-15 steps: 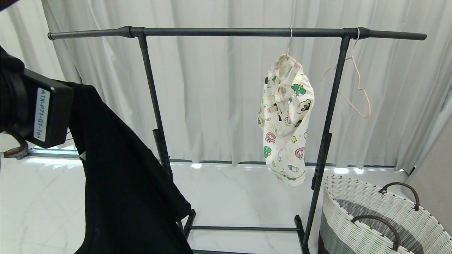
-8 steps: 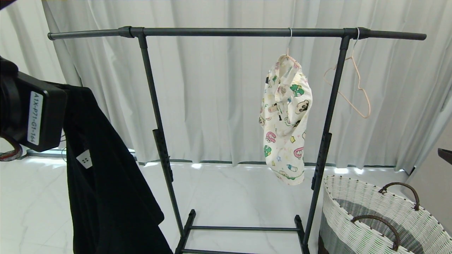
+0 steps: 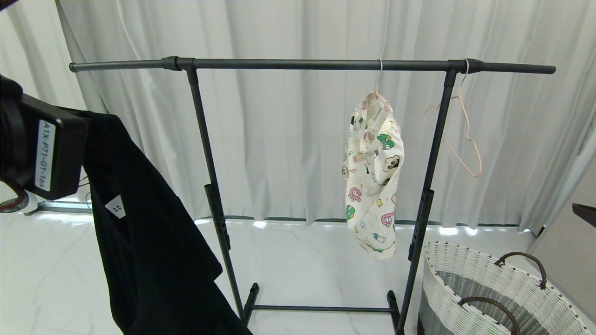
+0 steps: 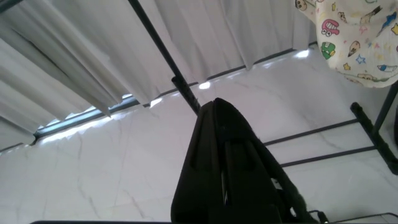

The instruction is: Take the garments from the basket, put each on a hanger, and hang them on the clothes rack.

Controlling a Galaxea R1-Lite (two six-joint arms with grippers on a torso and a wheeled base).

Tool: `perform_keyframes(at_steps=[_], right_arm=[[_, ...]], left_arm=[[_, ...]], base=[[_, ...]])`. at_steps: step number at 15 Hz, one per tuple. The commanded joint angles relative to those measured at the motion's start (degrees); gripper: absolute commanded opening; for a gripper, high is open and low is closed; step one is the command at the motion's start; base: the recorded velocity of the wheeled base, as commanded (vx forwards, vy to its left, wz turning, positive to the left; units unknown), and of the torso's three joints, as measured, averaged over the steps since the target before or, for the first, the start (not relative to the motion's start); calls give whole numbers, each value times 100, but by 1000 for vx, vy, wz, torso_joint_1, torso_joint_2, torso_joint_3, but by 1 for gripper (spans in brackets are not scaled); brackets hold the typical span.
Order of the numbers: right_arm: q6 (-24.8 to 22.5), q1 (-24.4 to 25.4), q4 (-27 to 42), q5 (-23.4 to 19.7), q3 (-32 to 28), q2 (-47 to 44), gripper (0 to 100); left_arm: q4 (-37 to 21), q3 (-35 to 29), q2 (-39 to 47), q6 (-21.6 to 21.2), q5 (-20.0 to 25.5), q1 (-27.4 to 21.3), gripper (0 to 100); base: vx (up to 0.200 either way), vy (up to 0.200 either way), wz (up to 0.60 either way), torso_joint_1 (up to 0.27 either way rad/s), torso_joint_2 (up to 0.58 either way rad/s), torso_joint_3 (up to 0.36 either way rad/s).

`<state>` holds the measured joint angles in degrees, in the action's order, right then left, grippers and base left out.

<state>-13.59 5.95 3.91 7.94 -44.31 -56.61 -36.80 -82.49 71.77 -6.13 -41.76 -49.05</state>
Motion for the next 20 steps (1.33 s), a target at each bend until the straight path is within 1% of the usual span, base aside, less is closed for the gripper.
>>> perform_keyframes(at_steps=[1, 9, 14, 16, 20], right_arm=[[-3, 3, -5, 6, 2, -8, 100], [-3, 3, -13, 15, 2, -16, 100], [-29, -6, -22, 24, 10, 1, 100], [-38, -50, 22, 208, 10, -8, 100], [-38, -50, 22, 244, 10, -8, 100]], left_arm=[[-2, -4, 13, -2, -7, 1, 0], [-2, 5, 13, -2, -7, -16, 0], [-2, 5, 22, -81, -7, -16, 0], [-2, 5, 13, -81, -7, -16, 0], [-2, 5, 13, -81, -7, -16, 0]], base=[[0, 0, 0, 61, -173, -100], [0, 0, 0, 9, -18, -12], [0, 0, 0, 0, 0, 0], [0, 0, 0, 0, 0, 0], [0, 0, 0, 24, -58, -37]])
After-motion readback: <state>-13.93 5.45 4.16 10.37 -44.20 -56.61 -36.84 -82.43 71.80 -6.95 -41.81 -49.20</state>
